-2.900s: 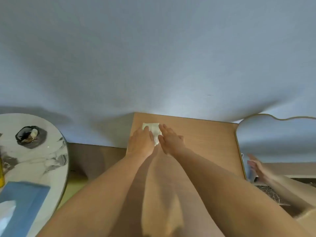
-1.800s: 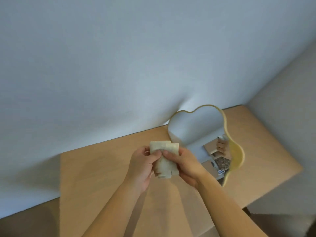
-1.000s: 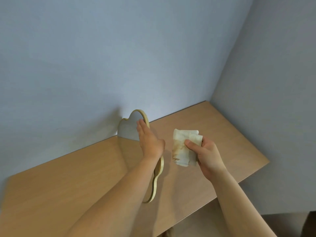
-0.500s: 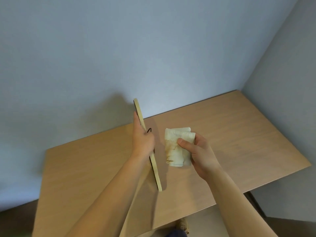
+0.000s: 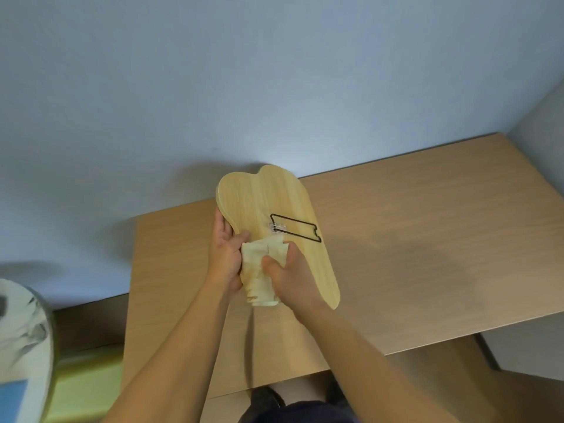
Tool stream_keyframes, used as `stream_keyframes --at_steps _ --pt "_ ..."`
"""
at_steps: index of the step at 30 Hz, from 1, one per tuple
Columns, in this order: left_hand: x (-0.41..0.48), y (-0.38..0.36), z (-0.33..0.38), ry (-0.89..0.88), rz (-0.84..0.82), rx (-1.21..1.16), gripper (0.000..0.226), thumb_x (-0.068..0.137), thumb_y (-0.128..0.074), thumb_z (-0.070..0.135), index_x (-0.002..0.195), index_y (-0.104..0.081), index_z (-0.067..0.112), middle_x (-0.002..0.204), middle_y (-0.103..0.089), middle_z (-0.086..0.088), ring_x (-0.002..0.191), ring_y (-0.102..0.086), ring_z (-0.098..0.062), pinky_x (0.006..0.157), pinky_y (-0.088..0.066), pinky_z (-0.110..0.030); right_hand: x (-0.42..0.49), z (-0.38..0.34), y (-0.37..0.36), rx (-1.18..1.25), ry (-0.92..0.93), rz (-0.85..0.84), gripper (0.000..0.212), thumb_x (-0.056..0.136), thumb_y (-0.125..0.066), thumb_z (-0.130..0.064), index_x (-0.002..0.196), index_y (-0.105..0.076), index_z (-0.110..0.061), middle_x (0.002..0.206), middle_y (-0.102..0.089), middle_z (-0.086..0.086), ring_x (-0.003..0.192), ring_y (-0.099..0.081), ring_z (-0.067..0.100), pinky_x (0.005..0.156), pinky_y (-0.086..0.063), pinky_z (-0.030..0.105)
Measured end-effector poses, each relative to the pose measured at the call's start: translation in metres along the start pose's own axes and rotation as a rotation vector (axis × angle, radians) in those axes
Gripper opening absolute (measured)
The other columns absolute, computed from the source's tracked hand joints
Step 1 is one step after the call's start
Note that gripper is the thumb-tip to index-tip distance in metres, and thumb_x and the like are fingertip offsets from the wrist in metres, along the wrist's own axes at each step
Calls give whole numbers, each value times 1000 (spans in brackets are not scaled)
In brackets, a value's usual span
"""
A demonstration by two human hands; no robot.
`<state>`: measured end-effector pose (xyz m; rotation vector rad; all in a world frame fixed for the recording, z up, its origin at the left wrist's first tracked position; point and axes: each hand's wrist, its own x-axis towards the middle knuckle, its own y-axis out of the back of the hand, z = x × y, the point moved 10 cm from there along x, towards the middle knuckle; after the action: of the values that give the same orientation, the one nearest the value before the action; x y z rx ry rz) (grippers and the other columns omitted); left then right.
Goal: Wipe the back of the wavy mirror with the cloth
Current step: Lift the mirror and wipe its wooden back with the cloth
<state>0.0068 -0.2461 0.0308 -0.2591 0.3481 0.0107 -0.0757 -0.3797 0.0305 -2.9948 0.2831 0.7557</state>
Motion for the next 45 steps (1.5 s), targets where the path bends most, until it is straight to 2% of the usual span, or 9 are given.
stream_keyframes --at_steps 3,9,23,27,30,32,35,38,45 --pt "6 14 -16 64 -1 -107 83 99 -50 -14 161 -40 39 155 -62 -3 138 -62 -32 111 -52 -56 1 6 -23 -169 38 117 45 87 -71 -49 114 -51 -19 106 -68 -5 93 -69 12 76 -59 34" --pt "15 33 -41 146 -5 -244 78 101 -51 -10 159 -44 42 152 -65 -8 141 -57 -42 116 -43 -66 10 17 -33 -482 223 220 46 102 -56 -49 125 -45 -10 119 -63 10 99 -66 29 73 -56 42" --pt "23 50 -54 144 -20 -282 78 96 -66 0 156 -47 47 149 -68 1 134 -65 -32 103 -52 -68 26 119 144 -659 -78 499 40 105 -56 -37 120 -45 -2 118 -64 26 91 -64 38 69 -53 46" --pt "23 52 -54 135 -30 -315 77 97 -65 -1 155 -48 47 151 -66 -2 136 -63 -34 98 -57 -64 21 104 156 -644 -55 543 36 101 -65 -32 115 -45 -6 107 -64 17 89 -64 37 69 -46 39" --pt "23 58 -52 132 -21 -317 79 98 -64 -2 156 -47 47 147 -70 0 134 -65 -32 91 -62 -55 16 62 92 -424 88 468 36 96 -73 -34 116 -47 -18 89 -65 -5 72 -68 6 54 -48 17" --pt "27 36 -62 136 -36 -285 77 99 -60 -4 158 -45 43 146 -70 -3 139 -61 -37 100 -57 -62 17 54 53 -334 163 355 40 95 -73 -38 119 -48 -19 93 -66 -10 77 -66 -4 60 -49 11" --pt "29 42 -57 117 -46 -298 75 101 -55 -6 160 -43 39 153 -63 -9 146 -51 -42 115 -41 -70 5 49 -8 -422 240 207 45 100 -65 -42 127 -48 -10 113 -66 4 95 -67 18 74 -58 35" --pt "26 46 -58 124 -36 -285 76 100 -57 -5 160 -43 40 154 -63 -7 144 -54 -39 115 -41 -70 7 71 27 -422 154 255 41 103 -61 -39 125 -48 -7 114 -68 10 98 -69 25 78 -60 47" --pt "22 50 -60 130 -27 -273 75 99 -62 -1 157 -47 45 152 -65 -3 140 -59 -36 110 -46 -71 19 122 134 -542 -30 433 37 104 -60 -37 114 -47 -3 110 -67 22 95 -67 40 74 -58 51"
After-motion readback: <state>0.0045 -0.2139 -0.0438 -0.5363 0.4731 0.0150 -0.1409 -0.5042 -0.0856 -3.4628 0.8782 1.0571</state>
